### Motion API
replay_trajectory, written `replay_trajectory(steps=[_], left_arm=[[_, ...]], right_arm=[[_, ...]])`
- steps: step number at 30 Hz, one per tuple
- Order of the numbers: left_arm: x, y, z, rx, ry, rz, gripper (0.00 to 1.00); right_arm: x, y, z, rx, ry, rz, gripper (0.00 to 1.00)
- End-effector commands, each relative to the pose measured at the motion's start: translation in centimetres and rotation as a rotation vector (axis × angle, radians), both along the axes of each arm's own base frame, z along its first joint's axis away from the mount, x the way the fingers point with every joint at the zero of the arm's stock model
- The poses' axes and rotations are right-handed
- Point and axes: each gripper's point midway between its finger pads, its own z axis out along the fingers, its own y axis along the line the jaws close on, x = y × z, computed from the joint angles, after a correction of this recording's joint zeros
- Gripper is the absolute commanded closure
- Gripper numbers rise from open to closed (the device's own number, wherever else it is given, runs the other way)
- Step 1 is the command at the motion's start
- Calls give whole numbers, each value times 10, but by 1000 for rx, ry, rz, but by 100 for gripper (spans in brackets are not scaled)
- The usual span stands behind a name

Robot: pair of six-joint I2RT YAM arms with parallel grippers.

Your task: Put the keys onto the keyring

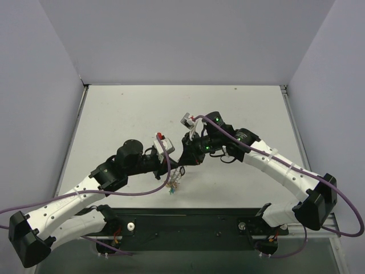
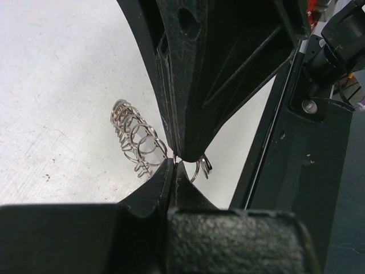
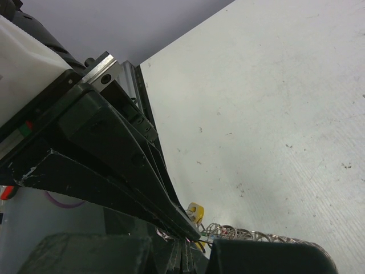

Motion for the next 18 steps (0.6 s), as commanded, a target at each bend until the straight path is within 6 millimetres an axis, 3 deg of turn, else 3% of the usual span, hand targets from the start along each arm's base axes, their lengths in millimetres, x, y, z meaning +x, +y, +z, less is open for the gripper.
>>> replay_trajectory(steps=[1,18], left_arm=[[-1,-11,53,-121,-73,-35,100],[-1,-12,51,-118,-59,-31,100]], right_arm=[[7,4,22,29,-90,-12,100],[22,-2,13,-69,-161,-136,100]])
